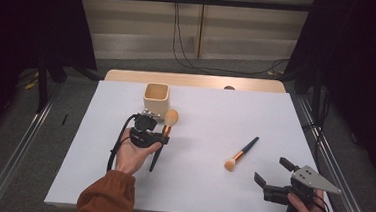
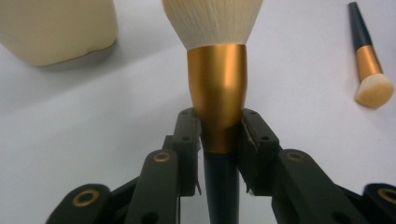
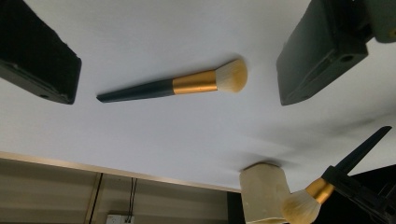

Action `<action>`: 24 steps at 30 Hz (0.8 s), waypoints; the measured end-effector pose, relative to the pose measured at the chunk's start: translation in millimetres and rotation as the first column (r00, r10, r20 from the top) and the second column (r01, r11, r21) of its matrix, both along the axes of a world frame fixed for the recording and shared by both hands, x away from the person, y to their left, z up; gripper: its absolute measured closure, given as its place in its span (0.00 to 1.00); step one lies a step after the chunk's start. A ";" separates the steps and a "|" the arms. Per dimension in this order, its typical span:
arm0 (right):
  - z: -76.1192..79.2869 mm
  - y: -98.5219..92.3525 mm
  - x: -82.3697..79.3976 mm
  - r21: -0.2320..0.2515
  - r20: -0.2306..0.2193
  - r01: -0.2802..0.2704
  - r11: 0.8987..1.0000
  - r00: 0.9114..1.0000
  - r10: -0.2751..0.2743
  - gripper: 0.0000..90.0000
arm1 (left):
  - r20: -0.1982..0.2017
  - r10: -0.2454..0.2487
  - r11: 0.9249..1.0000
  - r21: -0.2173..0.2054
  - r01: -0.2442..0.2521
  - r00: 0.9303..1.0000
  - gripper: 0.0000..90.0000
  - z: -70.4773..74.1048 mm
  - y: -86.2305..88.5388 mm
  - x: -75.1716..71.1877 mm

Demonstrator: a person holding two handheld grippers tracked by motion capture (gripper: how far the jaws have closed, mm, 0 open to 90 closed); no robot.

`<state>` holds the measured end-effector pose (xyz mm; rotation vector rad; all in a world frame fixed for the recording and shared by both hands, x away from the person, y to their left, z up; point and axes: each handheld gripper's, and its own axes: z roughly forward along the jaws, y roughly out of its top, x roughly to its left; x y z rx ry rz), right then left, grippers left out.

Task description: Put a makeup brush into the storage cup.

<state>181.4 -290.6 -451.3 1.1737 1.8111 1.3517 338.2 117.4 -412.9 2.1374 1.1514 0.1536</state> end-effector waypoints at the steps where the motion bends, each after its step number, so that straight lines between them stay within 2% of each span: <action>1: 0.0 0.0 0.0 0.000 0.000 0.000 1.000 1.000 0.000 0.00 | 0.013 0.009 1.000 -0.009 -0.009 1.000 0.78 0.4 0.0 -0.8; 9: 0.0 -0.5 -0.3 0.002 0.000 0.003 1.000 1.000 -0.003 0.00 | 0.064 0.022 0.998 -0.060 -0.018 0.998 0.78 4.1 6.0 -3.1; 12: -0.3 0.0 0.2 0.005 -0.002 0.004 1.000 1.000 -0.004 0.00 | 0.107 0.029 0.996 -0.087 -0.020 0.994 0.78 7.1 7.8 -3.4; 13: -0.3 0.1 0.2 0.004 -0.002 0.004 1.000 1.000 -0.004 0.00 | 0.107 0.029 0.996 -0.087 -0.020 0.994 0.78 7.1 7.8 -3.4; 15: -0.2 0.0 -0.1 0.002 -0.001 0.002 1.000 1.000 -0.002 0.00 | 0.143 0.044 0.993 -0.113 -0.028 0.989 0.78 9.4 9.1 -4.2; 17: -0.2 -0.1 -0.2 0.001 0.000 0.001 1.000 1.000 -0.001 0.00 | 0.150 0.049 0.992 -0.119 -0.031 0.988 0.78 10.2 9.4 -4.6; 18: -0.3 -0.3 0.1 0.003 -0.001 0.002 1.000 1.000 -0.002 0.00 | 0.180 0.058 0.991 -0.131 -0.034 0.982 0.78 11.9 10.3 -4.6; 19: -0.3 -0.4 0.2 0.003 0.000 0.002 1.000 1.000 -0.002 0.00 | 0.194 0.061 0.990 -0.135 -0.035 0.979 0.78 12.9 11.2 -4.5; 20: -0.4 -0.5 0.4 0.002 0.000 0.001 1.000 1.000 -0.001 0.00 | 0.194 0.061 0.990 -0.135 -0.035 0.979 0.78 12.9 11.2 -4.5; 21: -0.4 -0.2 0.4 0.007 -0.003 0.003 1.000 1.000 -0.003 0.00 | 0.205 0.095 0.985 -0.158 -0.062 0.974 0.78 14.5 11.4 -3.6; 23: -0.4 -0.2 0.5 0.007 -0.003 0.003 1.000 1.000 -0.003 0.00 | 0.207 0.092 0.986 -0.153 -0.060 0.974 0.78 15.6 12.6 -2.9; 24: -0.3 -0.1 0.4 0.007 -0.002 0.004 1.000 1.000 -0.004 0.00 | 0.230 0.099 0.984 -0.169 -0.060 0.968 0.78 17.0 13.4 -2.5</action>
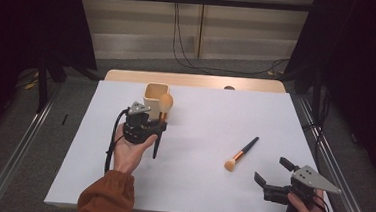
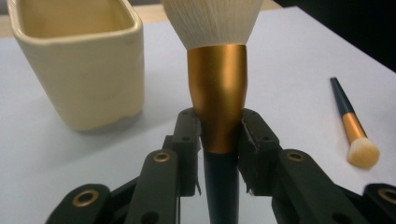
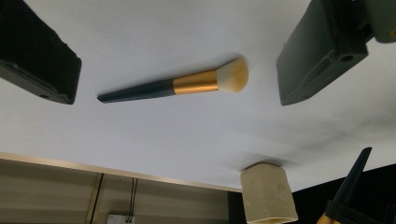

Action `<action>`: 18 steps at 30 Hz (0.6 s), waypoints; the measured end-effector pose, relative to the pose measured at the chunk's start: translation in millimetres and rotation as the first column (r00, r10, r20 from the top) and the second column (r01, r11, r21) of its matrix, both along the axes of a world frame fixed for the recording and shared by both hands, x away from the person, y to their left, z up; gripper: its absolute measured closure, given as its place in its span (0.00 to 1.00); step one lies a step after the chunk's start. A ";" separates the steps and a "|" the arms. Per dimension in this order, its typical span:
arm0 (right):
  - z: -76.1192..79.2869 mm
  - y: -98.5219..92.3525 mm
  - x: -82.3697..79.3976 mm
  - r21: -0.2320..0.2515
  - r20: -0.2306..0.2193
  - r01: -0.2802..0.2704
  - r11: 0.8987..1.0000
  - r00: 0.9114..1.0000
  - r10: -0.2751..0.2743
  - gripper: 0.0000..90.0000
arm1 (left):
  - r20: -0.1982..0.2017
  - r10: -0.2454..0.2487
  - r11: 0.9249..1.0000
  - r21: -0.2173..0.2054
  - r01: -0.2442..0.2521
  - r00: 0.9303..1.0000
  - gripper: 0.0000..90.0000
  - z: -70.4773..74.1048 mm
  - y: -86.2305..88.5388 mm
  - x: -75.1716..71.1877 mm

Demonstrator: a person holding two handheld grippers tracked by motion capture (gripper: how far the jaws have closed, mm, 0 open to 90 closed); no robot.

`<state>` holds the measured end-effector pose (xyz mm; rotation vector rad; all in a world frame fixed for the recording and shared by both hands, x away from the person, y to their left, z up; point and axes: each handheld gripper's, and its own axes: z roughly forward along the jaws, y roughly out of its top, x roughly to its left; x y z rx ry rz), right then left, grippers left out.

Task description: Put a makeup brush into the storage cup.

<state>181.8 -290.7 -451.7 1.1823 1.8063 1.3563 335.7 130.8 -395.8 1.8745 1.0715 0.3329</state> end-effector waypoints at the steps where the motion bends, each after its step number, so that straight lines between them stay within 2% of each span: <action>1: 0.0 0.0 0.0 0.000 0.000 0.000 1.000 1.000 0.000 0.00 | 0.000 0.000 1.000 0.000 0.000 1.000 0.78 0.0 0.0 0.0; 3: 0.0 0.1 -0.1 -0.001 -0.002 0.000 1.000 1.000 0.000 0.00 | 0.030 0.003 1.000 -0.016 -0.002 1.000 0.78 1.9 0.2 -0.5; 4: -0.1 0.2 0.0 -0.002 -0.003 0.000 1.000 1.000 0.000 0.00 | 0.062 0.013 0.999 -0.034 -0.011 0.998 0.78 3.5 0.2 -1.1; 5: -0.1 0.2 0.0 -0.002 -0.003 0.000 1.000 1.000 0.000 0.00 | 0.062 0.013 0.999 -0.034 -0.011 0.998 0.78 3.5 0.2 -1.1; 7: -0.3 0.1 0.6 -0.004 -0.003 0.002 1.000 1.000 -0.002 0.00 | 0.101 0.030 0.999 -0.021 -0.028 0.994 0.78 7.0 3.0 -1.1; 9: -0.2 0.1 0.7 -0.003 -0.003 0.005 1.000 1.000 -0.005 0.00 | 0.109 0.024 0.999 -0.029 -0.021 0.994 0.78 8.0 3.7 -0.4; 10: -0.1 0.1 0.6 -0.003 -0.003 0.005 1.000 1.000 -0.005 0.00 | 0.127 0.021 0.999 -0.028 -0.017 0.992 0.78 9.5 4.3 -0.2; 11: -0.1 -0.1 0.3 -0.005 -0.001 0.002 1.000 1.000 -0.002 0.00 | 0.144 0.026 0.999 -0.045 -0.019 0.989 0.78 12.7 5.7 0.2; 13: -0.1 -0.2 0.2 -0.004 -0.002 0.004 1.000 1.000 -0.004 0.00 | 0.151 0.024 0.998 -0.061 -0.015 0.988 0.78 14.2 5.9 0.4; 16: 0.3 -1.3 0.1 -0.004 0.004 0.014 1.000 1.000 -0.014 0.00 | 0.176 0.001 0.997 -0.072 0.012 0.984 0.78 18.4 5.7 1.5; 17: 0.2 -1.5 0.1 0.002 0.003 0.017 1.000 1.000 -0.017 0.00 | 0.205 -0.004 0.997 -0.078 0.020 0.979 0.78 20.6 5.5 2.1; 18: 0.2 -1.5 0.1 0.002 0.003 0.017 1.000 1.000 -0.017 0.00 | 0.205 -0.004 0.997 -0.078 0.020 0.979 0.78 20.6 5.5 2.1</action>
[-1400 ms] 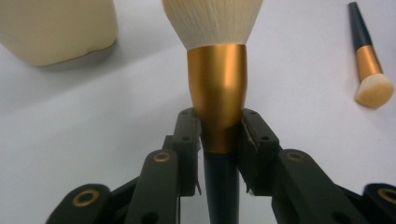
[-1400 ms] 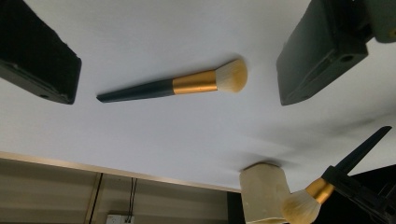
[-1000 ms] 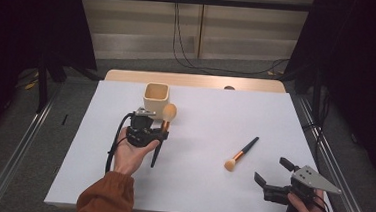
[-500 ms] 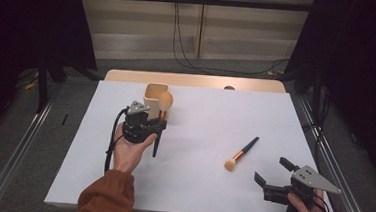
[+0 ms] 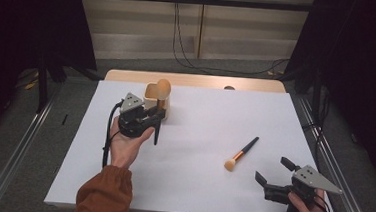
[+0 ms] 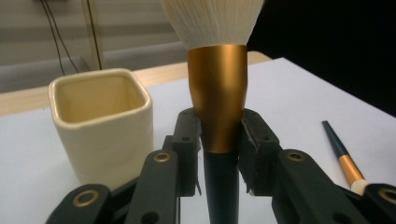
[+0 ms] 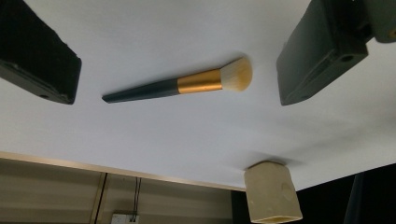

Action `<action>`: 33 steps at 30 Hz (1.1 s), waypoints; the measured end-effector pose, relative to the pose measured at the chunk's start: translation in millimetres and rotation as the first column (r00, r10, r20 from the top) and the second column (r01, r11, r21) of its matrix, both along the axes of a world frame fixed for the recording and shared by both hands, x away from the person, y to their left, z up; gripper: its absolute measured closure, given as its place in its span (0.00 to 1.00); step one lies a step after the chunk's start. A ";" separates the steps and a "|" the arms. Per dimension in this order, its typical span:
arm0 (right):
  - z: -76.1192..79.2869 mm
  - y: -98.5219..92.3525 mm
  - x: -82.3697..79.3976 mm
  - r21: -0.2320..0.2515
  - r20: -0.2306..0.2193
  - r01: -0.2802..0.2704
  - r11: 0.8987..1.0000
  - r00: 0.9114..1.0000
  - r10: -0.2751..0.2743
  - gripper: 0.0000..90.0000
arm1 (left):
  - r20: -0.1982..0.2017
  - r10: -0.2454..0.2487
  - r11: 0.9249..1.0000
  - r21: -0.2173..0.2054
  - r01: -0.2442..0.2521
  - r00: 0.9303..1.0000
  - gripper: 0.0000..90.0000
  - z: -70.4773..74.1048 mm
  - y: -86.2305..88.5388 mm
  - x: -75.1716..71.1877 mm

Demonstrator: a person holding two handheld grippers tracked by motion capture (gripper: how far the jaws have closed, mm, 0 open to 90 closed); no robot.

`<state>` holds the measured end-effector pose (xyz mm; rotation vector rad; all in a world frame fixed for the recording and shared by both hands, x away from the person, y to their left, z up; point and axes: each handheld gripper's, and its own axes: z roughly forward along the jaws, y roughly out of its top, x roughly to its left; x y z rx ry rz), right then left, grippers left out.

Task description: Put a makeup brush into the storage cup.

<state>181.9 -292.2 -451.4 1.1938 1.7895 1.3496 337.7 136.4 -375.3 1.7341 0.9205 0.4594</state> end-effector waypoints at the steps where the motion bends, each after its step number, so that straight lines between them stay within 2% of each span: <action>1: -0.1 0.2 0.0 -0.004 -0.001 -0.005 1.000 1.000 0.005 0.00 | 0.002 -0.014 1.000 -0.006 0.014 1.000 0.78 1.2 -0.1 0.5; 6: -0.1 0.2 -0.1 -0.005 -0.001 -0.008 1.000 1.000 0.008 0.00 | 0.050 -0.004 1.000 -0.029 0.005 0.999 0.78 9.3 -2.4 3.9; 14: 0.2 0.4 -0.5 0.000 0.000 -0.006 1.000 1.000 0.006 0.00 | 0.078 0.008 0.999 -0.049 -0.004 0.997 0.78 17.6 -3.6 9.4; 17: 0.1 0.5 -0.6 0.000 0.000 -0.008 1.000 1.000 0.008 0.00 | 0.093 0.016 0.996 -0.086 -0.008 0.996 0.78 22.9 -2.0 14.4; 19: 0.1 0.3 -0.6 0.001 0.000 -0.006 1.000 1.000 0.006 0.00 | 0.103 0.013 0.997 -0.072 -0.006 0.995 0.78 24.5 -2.3 15.3; 21: -0.1 0.2 -0.6 0.001 0.000 -0.006 1.000 1.000 0.006 0.00 | 0.112 0.015 0.996 -0.091 -0.005 0.994 0.78 29.8 -1.7 17.3; 29: 0.0 0.8 -0.4 0.003 0.000 -0.009 1.000 1.000 0.009 0.00 | 0.137 0.021 0.995 -0.096 -0.008 0.990 0.78 41.0 -1.4 24.1; 32: -0.3 0.6 -0.2 0.007 -0.001 -0.007 1.000 1.000 0.007 0.00 | 0.148 0.034 0.995 -0.103 -0.019 0.988 0.78 46.5 -0.2 28.9; 33: -0.2 0.3 -0.2 0.008 -0.001 -0.006 1.000 1.000 0.006 0.00 | 0.153 0.045 0.993 -0.119 -0.027 0.987 0.78 50.6 1.9 32.6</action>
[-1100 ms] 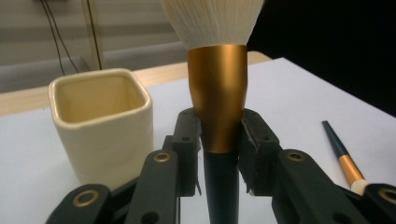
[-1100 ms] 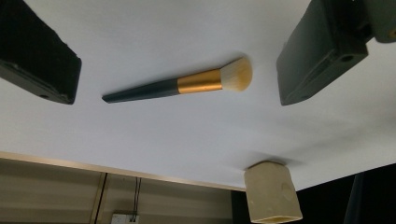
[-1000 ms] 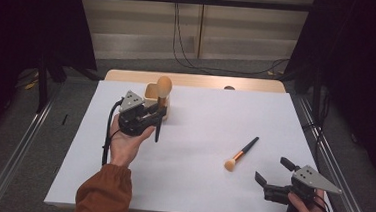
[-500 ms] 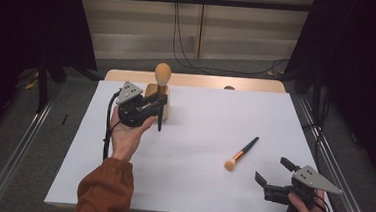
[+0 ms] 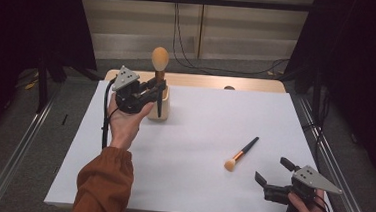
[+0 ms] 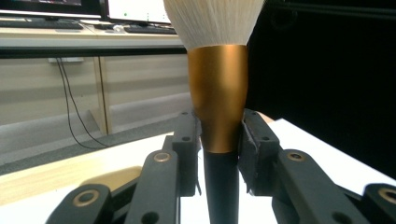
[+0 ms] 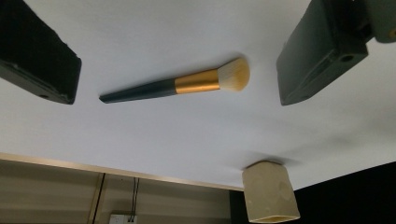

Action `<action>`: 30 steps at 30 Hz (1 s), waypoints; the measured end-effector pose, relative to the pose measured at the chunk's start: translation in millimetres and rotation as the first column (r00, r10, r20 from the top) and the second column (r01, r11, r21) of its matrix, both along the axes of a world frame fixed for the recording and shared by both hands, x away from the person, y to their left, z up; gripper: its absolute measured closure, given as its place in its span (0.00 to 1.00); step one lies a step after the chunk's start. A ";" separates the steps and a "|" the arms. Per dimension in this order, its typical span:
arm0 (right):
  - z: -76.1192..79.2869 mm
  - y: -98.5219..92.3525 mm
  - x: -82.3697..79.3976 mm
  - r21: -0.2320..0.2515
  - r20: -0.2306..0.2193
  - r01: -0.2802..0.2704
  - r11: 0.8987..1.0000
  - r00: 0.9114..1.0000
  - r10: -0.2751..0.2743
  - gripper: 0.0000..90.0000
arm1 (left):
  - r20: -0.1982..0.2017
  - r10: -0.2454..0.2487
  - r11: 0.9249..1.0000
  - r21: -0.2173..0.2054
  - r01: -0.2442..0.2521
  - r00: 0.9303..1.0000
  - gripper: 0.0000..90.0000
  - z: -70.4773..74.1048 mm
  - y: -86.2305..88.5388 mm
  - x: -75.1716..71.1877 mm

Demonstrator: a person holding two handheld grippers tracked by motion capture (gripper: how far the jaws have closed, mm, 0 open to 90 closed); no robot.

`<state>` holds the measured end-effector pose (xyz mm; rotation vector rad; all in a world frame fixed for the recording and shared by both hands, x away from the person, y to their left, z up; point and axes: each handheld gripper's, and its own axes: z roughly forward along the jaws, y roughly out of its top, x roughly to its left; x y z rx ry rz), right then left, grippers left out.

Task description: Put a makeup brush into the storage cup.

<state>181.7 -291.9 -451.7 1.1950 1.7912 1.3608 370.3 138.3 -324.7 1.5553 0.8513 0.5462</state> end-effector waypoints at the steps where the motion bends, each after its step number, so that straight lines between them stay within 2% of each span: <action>1: 0.0 0.0 0.0 0.000 0.000 0.000 1.000 1.000 0.000 0.00 | 0.000 0.000 1.000 0.000 0.000 1.000 0.78 0.0 0.0 0.0; 5: 0.0 -0.6 -0.4 -0.001 -0.001 0.001 1.000 1.000 -0.001 0.00 | 0.010 0.010 1.000 -0.016 -0.010 1.000 0.78 10.1 2.1 6.5; 11: 0.1 -0.7 -1.2 0.003 -0.001 0.002 1.000 1.000 -0.002 0.00 | 0.018 0.022 0.999 -0.028 -0.021 1.000 0.78 15.5 2.4 15.4; 18: 0.0 -0.9 -1.4 0.005 -0.001 0.005 1.000 1.000 -0.005 0.00 | 0.022 0.037 0.999 -0.039 -0.036 0.999 0.78 17.8 4.4 28.6; 23: -0.1 -1.3 -1.2 0.004 0.000 0.003 1.000 1.000 -0.003 0.00 | 0.039 0.043 0.998 -0.052 -0.041 0.998 0.78 20.5 6.0 39.0; 30: -0.4 -2.4 -1.8 0.006 0.001 0.004 1.000 1.000 -0.004 0.00 | 0.029 0.067 0.997 -0.045 -0.066 0.997 0.78 16.7 6.9 52.8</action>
